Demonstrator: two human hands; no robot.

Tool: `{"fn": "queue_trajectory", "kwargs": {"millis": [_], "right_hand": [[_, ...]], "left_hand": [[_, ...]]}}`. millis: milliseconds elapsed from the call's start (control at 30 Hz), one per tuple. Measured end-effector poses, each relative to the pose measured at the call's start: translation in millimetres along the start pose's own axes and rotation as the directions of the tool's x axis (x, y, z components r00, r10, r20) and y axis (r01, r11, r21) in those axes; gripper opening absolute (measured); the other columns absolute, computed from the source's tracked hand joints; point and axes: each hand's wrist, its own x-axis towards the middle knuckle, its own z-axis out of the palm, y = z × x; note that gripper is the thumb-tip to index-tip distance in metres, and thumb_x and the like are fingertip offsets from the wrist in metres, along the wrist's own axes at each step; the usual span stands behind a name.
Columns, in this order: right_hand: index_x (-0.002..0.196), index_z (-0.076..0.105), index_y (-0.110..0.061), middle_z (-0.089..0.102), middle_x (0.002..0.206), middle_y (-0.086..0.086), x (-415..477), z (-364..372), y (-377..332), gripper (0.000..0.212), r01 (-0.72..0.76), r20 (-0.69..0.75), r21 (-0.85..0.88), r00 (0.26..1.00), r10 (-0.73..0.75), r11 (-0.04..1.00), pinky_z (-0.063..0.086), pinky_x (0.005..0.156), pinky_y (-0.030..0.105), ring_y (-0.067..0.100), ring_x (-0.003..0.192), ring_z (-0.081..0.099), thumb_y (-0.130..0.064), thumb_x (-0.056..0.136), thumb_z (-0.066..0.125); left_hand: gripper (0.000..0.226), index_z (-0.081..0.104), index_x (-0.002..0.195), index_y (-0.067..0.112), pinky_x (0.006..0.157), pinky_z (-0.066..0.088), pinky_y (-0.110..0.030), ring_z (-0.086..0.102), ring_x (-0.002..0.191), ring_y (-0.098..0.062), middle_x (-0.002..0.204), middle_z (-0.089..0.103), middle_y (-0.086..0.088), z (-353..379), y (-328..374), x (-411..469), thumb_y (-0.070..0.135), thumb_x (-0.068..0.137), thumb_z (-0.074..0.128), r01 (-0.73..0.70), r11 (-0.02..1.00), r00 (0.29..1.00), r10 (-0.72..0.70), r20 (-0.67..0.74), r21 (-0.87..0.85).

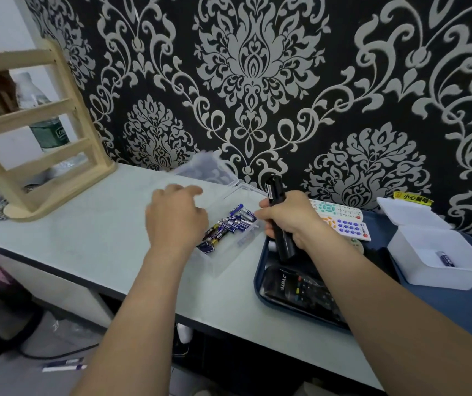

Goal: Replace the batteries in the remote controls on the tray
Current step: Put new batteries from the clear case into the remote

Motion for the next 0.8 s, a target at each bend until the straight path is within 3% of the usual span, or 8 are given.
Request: {"fn": "queue_trajectory", "kwargs": {"millis": [67,133,200,300,433,567,800], "right_hand": [[0.091,0.060,-0.006,0.054,0.060,0.010,2,0,1,0.016,-0.007,0.000,0.003,1.000,0.007,1.000,0.042,0.043,0.023,0.016,0.040,0.047,0.006,0.084,0.067],[0.090,0.060,-0.006,0.055,0.061,0.011,2,0,2,0.015,-0.007,-0.002,0.003,1.000,0.007,1.000,0.042,0.044,0.024,0.016,0.040,0.047,0.006,0.084,0.067],[0.088,0.060,-0.006,0.055,0.061,0.011,2,1,2,0.015,-0.004,-0.003,0.009,1.000,0.004,1.000,0.042,0.044,0.024,0.016,0.041,0.047,0.006,0.084,0.067],[0.090,0.059,-0.007,0.054,0.061,0.011,0,1,3,0.015,-0.009,0.015,0.037,1.000,0.009,0.999,0.041,0.044,0.024,0.017,0.043,0.045,0.005,0.085,0.066],[0.088,0.058,-0.010,0.054,0.064,0.010,-8,-3,1,0.009,-0.017,0.077,0.029,0.997,0.014,0.999,0.042,0.043,0.024,0.016,0.046,0.043,-0.002,0.090,0.063],[0.085,0.058,-0.007,0.056,0.065,0.012,-14,-4,-4,0.009,-0.023,0.090,-0.016,0.996,0.025,1.000,0.042,0.043,0.024,0.017,0.046,0.043,0.000,0.090,0.059],[0.083,0.054,-0.010,0.054,0.071,0.015,-20,-7,-6,0.015,-0.043,0.133,0.031,0.990,0.038,0.999,0.038,0.043,0.022,0.016,0.045,0.042,0.002,0.091,0.054]], "left_hand": [[0.039,0.059,0.127,0.027,0.092,0.044,-0.038,0.052,0.115,-0.033,0.127,0.061,-0.007,4,-2,2,0.024,0.091,0.044,0.038,0.999,0.977,-0.041,0.209,0.017],[0.039,0.058,0.129,0.026,0.091,0.044,-0.035,0.054,0.117,-0.030,0.127,0.063,-0.005,5,-5,2,0.025,0.094,0.040,0.080,0.997,0.949,-0.073,0.307,-0.010],[0.039,0.060,0.127,0.025,0.089,0.044,-0.036,0.053,0.116,-0.031,0.124,0.064,-0.006,3,-1,0,0.021,0.092,0.044,0.065,0.998,0.968,-0.065,0.242,0.005],[0.040,0.065,0.121,0.025,0.091,0.046,-0.037,0.053,0.114,-0.029,0.121,0.065,-0.004,1,14,0,0.011,0.085,0.054,-0.102,0.994,0.994,0.103,0.043,-0.031],[0.029,0.073,0.095,0.026,0.076,0.053,-0.037,0.064,0.090,-0.031,0.091,0.072,-0.005,8,38,-7,0.010,0.078,0.056,-0.263,0.961,0.916,0.277,0.290,-0.088],[0.044,0.072,0.103,0.030,0.078,0.053,-0.035,0.063,0.094,-0.029,0.101,0.070,-0.003,9,41,9,0.004,0.072,0.053,-0.336,0.941,0.872,0.298,0.388,0.033],[0.034,0.066,0.106,0.026,0.064,0.041,-0.031,0.062,0.091,-0.029,0.100,0.065,-0.005,11,53,18,0.009,0.079,0.055,-0.492,0.810,0.822,0.313,0.476,0.317]]}}
